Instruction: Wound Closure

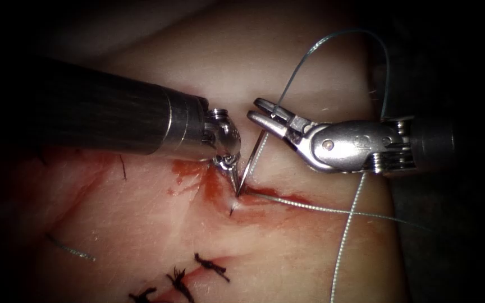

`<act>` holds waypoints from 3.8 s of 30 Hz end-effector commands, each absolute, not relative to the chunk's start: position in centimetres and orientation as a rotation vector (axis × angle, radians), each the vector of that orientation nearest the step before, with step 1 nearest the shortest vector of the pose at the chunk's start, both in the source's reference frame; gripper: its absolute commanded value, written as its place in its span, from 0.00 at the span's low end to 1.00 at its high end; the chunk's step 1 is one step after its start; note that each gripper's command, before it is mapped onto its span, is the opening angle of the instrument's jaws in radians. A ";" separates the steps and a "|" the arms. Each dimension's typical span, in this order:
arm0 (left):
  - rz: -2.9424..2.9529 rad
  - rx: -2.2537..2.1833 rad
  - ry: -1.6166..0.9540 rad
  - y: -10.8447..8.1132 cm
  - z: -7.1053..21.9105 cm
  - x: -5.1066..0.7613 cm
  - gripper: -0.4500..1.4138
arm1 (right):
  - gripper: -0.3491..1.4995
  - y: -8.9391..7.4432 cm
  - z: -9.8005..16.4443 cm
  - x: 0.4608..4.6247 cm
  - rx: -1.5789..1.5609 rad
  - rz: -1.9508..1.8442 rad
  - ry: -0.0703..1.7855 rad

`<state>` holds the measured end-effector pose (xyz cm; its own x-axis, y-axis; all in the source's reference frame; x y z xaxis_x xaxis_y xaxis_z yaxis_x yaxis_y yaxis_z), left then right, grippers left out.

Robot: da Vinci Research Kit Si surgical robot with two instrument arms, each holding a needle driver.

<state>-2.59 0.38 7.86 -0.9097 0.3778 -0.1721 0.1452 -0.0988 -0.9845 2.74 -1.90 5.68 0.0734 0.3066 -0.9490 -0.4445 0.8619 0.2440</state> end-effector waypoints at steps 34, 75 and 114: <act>2.012 -1.336 -1.494 0.9 6.4 -1.86 0.00 | 0.00 -2.0 6.1 2.72 0.369 1.017 1.406; 2.638 -2.002 -0.882 0.1 6.8 -2.42 0.68 | 0.00 -2.1 6.3 2.77 0.838 1.655 1.331; 0.705 -0.889 -1.516 0.7 6.3 -2.24 0.00 | 0.82 -1.7 6.1 2.62 -0.338 0.393 1.348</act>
